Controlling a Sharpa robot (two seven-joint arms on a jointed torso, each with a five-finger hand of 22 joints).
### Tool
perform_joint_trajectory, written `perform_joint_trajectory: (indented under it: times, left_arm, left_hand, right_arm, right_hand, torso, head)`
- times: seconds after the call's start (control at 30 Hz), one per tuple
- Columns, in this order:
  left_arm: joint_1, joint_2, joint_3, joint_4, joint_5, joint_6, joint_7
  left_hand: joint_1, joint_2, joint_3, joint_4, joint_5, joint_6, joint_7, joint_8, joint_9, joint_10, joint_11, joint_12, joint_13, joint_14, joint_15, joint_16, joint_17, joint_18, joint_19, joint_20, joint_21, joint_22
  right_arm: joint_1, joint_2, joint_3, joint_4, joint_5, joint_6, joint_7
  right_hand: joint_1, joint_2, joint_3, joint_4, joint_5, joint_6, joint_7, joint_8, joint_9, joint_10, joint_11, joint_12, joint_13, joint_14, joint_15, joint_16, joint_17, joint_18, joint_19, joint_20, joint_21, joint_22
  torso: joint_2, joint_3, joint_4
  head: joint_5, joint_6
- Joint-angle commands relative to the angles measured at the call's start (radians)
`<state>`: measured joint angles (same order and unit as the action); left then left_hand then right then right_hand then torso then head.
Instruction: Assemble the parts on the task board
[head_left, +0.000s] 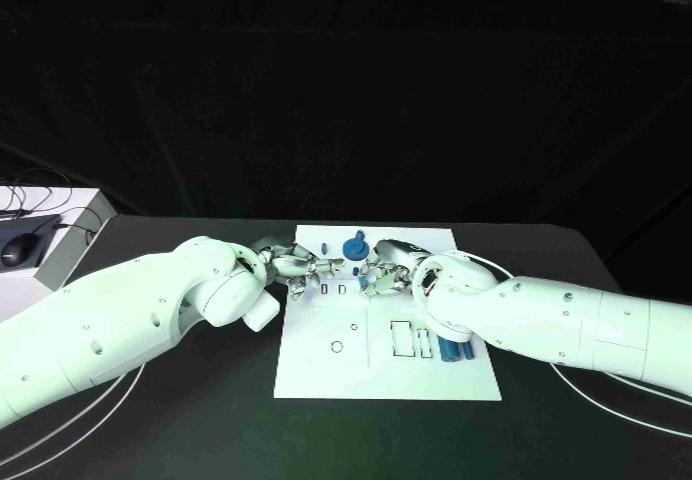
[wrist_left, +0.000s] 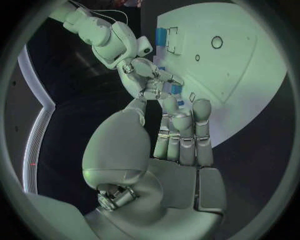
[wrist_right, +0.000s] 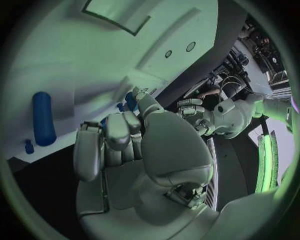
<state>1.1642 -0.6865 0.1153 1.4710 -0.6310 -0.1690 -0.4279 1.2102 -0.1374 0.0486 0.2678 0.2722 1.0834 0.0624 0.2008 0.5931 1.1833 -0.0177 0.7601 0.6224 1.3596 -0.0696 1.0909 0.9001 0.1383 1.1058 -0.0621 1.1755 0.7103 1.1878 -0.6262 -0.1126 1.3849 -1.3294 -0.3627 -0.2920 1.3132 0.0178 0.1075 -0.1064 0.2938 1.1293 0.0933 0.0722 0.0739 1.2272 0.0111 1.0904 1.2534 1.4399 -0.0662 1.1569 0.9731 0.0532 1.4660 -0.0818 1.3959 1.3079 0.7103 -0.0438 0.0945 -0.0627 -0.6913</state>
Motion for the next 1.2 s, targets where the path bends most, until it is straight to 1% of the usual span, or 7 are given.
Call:
perform_joint_trajectory:
  times: [0.03,0.23,0.37,0.63,0.83,1.0,1.2]
  left_arm:
    - [0.001,0.001,0.001,0.002,-0.009,0.022,0.002]
    - [0.001,0.002,0.001,0.003,-0.011,0.025,0.003]
    - [0.001,0.001,0.001,0.003,-0.012,0.026,0.003]
    - [0.001,0.001,0.001,0.003,-0.014,0.032,0.003]
    - [0.001,0.000,0.001,0.003,-0.016,0.035,0.004]
    - [0.001,-0.002,0.001,0.003,-0.016,0.036,0.004]
    - [0.001,-0.004,0.001,0.003,-0.016,0.038,0.004]
  left_hand:
    - [-0.002,-0.002,0.003,0.003,-0.002,0.004,0.000,-0.003,0.002,0.005,0.001,-0.004,-0.002,0.005,-0.001,-0.005,0.000,0.011,0.000,0.007,-0.008,0.002]
    - [-0.001,-0.001,0.004,0.003,-0.002,0.005,0.000,-0.002,0.003,0.005,0.000,-0.004,-0.003,0.005,-0.002,-0.006,-0.001,0.011,0.001,0.007,-0.008,0.003]
    - [-0.001,-0.001,0.004,0.003,-0.002,0.005,0.000,-0.002,0.003,0.005,0.000,-0.004,-0.003,0.005,-0.002,-0.006,-0.001,0.011,0.001,0.007,-0.008,0.003]
    - [-0.002,-0.001,0.003,0.003,-0.001,0.005,-0.001,0.000,0.005,0.004,0.000,-0.003,-0.004,0.004,-0.002,-0.007,-0.001,0.011,0.000,0.007,-0.009,0.004]
    - [-0.002,-0.001,0.003,0.003,-0.002,0.004,0.000,0.000,0.006,0.003,0.001,-0.003,-0.004,0.002,-0.001,-0.009,-0.003,0.011,-0.001,0.006,-0.011,0.004]
    - [0.000,0.000,0.004,0.002,-0.001,0.003,0.000,0.000,0.007,0.002,0.001,-0.003,-0.004,0.001,-0.001,-0.010,-0.004,0.011,-0.002,0.006,-0.013,0.003]
    - [0.000,0.000,0.004,0.002,-0.001,0.003,0.000,0.000,0.007,0.002,0.001,-0.003,-0.004,0.001,-0.001,-0.010,-0.004,0.011,-0.002,0.006,-0.013,0.003]
  right_arm:
    - [-0.004,0.003,0.000,-0.003,-0.001,0.000,0.018]
    - [-0.007,0.005,0.000,-0.008,0.001,-0.001,0.021]
    - [-0.009,0.006,0.000,-0.009,0.002,-0.002,0.022]
    - [-0.012,0.010,0.000,-0.015,0.004,-0.004,0.025]
    - [-0.014,0.011,0.000,-0.018,0.002,-0.003,0.021]
    - [-0.014,0.011,0.000,-0.019,0.003,-0.001,0.018]
    - [-0.014,0.011,0.000,-0.019,0.003,0.002,0.017]
  right_hand:
    - [-0.002,0.005,0.001,-0.002,0.002,0.015,0.012,0.006,0.001,-0.005,-0.002,-0.001,0.001,0.002,0.001,-0.006,0.000,-0.008,0.091,0.003,-0.004,0.213]
    - [-0.005,0.004,-0.002,0.001,-0.003,0.013,0.014,0.005,0.001,-0.006,-0.002,-0.002,0.000,0.002,0.001,-0.005,0.000,-0.008,0.091,0.003,-0.004,0.213]
    - [-0.008,0.000,-0.006,0.005,-0.008,0.010,0.015,0.004,0.000,-0.007,-0.001,-0.002,-0.001,0.002,0.002,-0.006,0.000,-0.007,0.091,0.003,-0.005,0.213]
    - [-0.011,-0.009,-0.017,0.020,-0.026,-0.002,0.020,0.001,-0.001,-0.012,0.003,-0.007,-0.005,0.002,0.005,-0.005,-0.001,-0.007,0.090,0.006,-0.006,0.213]
    - [-0.007,-0.020,-0.023,0.030,-0.034,-0.022,0.028,-0.002,-0.002,-0.025,0.008,-0.018,-0.016,0.001,0.010,-0.006,-0.002,-0.006,0.090,0.011,-0.007,0.213]
    - [-0.007,-0.032,-0.027,0.039,-0.044,-0.052,0.040,-0.005,-0.004,-0.044,0.015,-0.043,-0.039,0.000,0.016,-0.005,-0.001,-0.005,0.090,0.016,-0.007,0.213]
    - [-0.001,-0.043,-0.028,0.049,-0.049,-0.066,0.045,-0.003,-0.003,-0.055,0.018,-0.052,-0.057,0.000,0.019,-0.003,0.001,-0.004,0.090,0.020,-0.007,0.213]
  torso:
    - [0.000,0.0006,0.0000]
    - [0.001,0.0001,-0.0006]
    - [0.000,0.0007,-0.0013]
    - [0.000,0.0012,-0.0003]
    - [0.001,0.0012,-0.0012]
    - [0.000,0.0013,-0.0018]
    - [0.000,0.0017,-0.0011]
  head:
    - [0.000,-0.004]
    - [-0.001,-0.004]
    - [-0.001,-0.006]
    - [-0.002,-0.009]
    - [-0.002,-0.012]
    - [-0.001,-0.012]
    - [-0.004,-0.014]
